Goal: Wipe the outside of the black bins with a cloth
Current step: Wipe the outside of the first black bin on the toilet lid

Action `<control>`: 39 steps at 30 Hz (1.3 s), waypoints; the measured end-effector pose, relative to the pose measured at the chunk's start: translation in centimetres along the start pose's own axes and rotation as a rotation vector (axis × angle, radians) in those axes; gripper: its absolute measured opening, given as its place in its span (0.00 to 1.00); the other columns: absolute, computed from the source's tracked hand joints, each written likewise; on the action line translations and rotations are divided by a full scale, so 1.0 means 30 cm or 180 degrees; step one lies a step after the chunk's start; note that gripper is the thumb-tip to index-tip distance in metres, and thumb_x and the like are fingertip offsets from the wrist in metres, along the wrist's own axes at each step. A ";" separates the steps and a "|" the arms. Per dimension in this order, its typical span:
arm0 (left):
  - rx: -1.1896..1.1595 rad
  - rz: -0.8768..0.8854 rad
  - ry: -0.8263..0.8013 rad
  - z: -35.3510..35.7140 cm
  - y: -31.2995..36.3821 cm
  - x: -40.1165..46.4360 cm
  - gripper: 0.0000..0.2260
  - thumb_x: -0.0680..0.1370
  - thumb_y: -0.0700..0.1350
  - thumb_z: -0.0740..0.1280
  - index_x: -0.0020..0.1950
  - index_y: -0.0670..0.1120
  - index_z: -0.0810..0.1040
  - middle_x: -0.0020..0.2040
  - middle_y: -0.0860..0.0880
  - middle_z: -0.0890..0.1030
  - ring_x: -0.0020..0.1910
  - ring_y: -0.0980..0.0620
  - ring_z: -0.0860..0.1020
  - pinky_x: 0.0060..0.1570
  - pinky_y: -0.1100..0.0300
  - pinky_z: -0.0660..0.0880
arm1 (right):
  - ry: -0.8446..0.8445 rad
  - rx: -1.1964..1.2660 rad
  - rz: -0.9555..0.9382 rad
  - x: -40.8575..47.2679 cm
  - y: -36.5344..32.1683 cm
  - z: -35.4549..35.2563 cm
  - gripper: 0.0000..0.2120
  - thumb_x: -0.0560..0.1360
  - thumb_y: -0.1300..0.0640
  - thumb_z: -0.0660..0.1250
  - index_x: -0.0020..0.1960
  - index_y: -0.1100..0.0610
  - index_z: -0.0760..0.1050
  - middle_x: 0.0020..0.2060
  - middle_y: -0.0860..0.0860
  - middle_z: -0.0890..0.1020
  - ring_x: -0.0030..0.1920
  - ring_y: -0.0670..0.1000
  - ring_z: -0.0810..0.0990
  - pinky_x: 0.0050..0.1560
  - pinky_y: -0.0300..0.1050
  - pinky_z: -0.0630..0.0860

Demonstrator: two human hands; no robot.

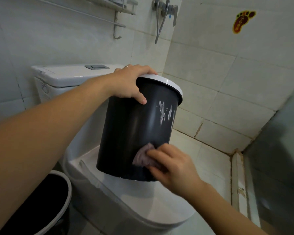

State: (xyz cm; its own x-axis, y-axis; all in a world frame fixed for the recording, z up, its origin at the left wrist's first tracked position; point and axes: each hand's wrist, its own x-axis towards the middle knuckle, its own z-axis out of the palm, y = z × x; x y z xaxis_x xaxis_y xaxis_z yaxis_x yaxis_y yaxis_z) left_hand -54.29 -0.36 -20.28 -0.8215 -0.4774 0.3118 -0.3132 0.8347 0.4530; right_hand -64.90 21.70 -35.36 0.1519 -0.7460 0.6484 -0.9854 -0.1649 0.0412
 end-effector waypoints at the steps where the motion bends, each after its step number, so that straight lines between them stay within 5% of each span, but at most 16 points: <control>1: -0.0035 -0.0008 -0.0015 0.000 -0.003 0.001 0.36 0.66 0.45 0.80 0.69 0.62 0.69 0.59 0.57 0.69 0.67 0.47 0.67 0.69 0.46 0.64 | -0.0149 0.0028 -0.0126 -0.024 -0.009 0.004 0.10 0.76 0.53 0.69 0.56 0.55 0.81 0.43 0.51 0.79 0.41 0.51 0.76 0.35 0.46 0.77; 5: -0.0095 -0.0022 -0.0015 0.005 -0.005 0.006 0.36 0.65 0.45 0.80 0.68 0.63 0.70 0.61 0.55 0.71 0.66 0.46 0.68 0.68 0.45 0.66 | -0.0300 -0.0084 -0.0347 -0.021 0.009 -0.009 0.10 0.76 0.53 0.69 0.55 0.54 0.81 0.43 0.51 0.79 0.40 0.52 0.77 0.32 0.46 0.76; 10: -0.0074 -0.0012 0.0013 0.009 -0.006 0.013 0.35 0.64 0.45 0.80 0.66 0.65 0.70 0.64 0.52 0.73 0.66 0.45 0.69 0.68 0.44 0.66 | 0.0264 -0.0100 0.0324 0.060 0.041 -0.025 0.12 0.73 0.55 0.72 0.56 0.57 0.81 0.44 0.52 0.80 0.42 0.54 0.78 0.36 0.50 0.78; 18: -0.0133 -0.0181 -0.0068 0.005 -0.012 0.018 0.36 0.64 0.48 0.80 0.64 0.69 0.69 0.65 0.50 0.71 0.65 0.41 0.69 0.66 0.42 0.69 | -0.0376 0.0101 -0.0309 -0.069 -0.001 0.002 0.09 0.76 0.54 0.70 0.55 0.55 0.81 0.44 0.51 0.79 0.40 0.51 0.76 0.34 0.45 0.76; 25: -0.0140 -0.0136 -0.0063 0.007 -0.005 0.015 0.35 0.62 0.48 0.81 0.62 0.70 0.69 0.65 0.51 0.72 0.65 0.42 0.70 0.67 0.42 0.68 | 0.0336 -0.0118 0.0348 0.039 0.047 -0.023 0.11 0.74 0.57 0.72 0.56 0.58 0.81 0.43 0.52 0.80 0.42 0.54 0.78 0.36 0.50 0.78; 33: -0.0293 -0.0135 -0.0094 0.003 -0.015 0.010 0.34 0.61 0.48 0.80 0.59 0.71 0.70 0.63 0.52 0.74 0.63 0.43 0.71 0.65 0.42 0.71 | -0.0391 0.0049 -0.0388 -0.080 -0.001 0.015 0.08 0.76 0.54 0.70 0.54 0.55 0.82 0.43 0.51 0.79 0.40 0.51 0.76 0.32 0.46 0.76; 39: -0.0253 -0.0070 -0.0097 0.005 -0.013 0.011 0.34 0.58 0.51 0.79 0.60 0.69 0.70 0.62 0.53 0.75 0.62 0.45 0.73 0.65 0.42 0.70 | 0.0320 -0.0040 0.0347 0.022 0.030 -0.007 0.12 0.74 0.55 0.71 0.56 0.57 0.81 0.44 0.52 0.80 0.42 0.52 0.78 0.36 0.49 0.78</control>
State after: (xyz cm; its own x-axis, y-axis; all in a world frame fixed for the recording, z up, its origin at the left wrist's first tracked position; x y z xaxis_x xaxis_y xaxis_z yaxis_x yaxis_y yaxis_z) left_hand -54.52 -0.81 -20.48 -0.8294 -0.4857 0.2760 -0.2935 0.7992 0.5246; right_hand -65.71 21.21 -34.72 0.0362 -0.6905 0.7224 -0.9967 -0.0779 -0.0244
